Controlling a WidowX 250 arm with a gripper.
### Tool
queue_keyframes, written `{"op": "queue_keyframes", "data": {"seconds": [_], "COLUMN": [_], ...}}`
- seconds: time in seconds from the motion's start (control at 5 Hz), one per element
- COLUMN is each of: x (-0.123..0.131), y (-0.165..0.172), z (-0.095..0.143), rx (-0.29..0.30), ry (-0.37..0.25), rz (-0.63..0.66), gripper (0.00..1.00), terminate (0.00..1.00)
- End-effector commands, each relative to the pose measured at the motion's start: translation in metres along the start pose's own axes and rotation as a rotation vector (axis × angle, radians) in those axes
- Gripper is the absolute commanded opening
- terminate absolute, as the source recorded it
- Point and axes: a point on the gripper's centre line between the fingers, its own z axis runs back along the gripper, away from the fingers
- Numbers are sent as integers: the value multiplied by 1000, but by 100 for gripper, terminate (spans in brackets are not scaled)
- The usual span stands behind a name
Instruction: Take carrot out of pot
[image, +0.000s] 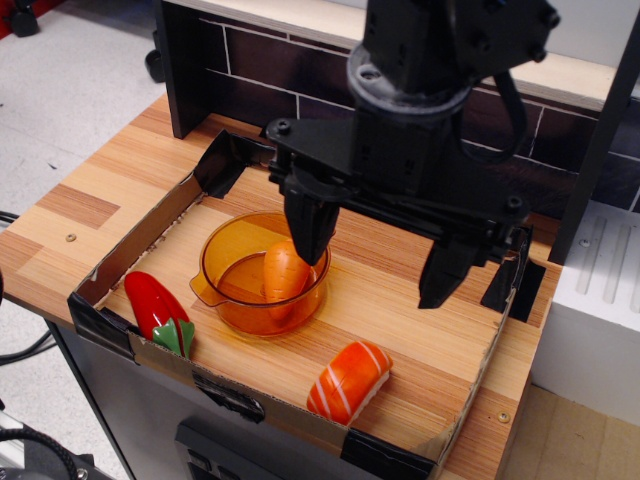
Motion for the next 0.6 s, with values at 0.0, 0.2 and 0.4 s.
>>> {"op": "queue_keyframes", "data": {"seconds": [0.0, 0.2, 0.4], "x": [0, 13, 31], "y": [0, 27, 55], "z": [0, -3, 5], "rx": [0, -12, -51], "ry": [0, -40, -74], "rz": [0, 43, 104], "gripper": [100, 100, 100], "terminate": [0, 0, 0]}}
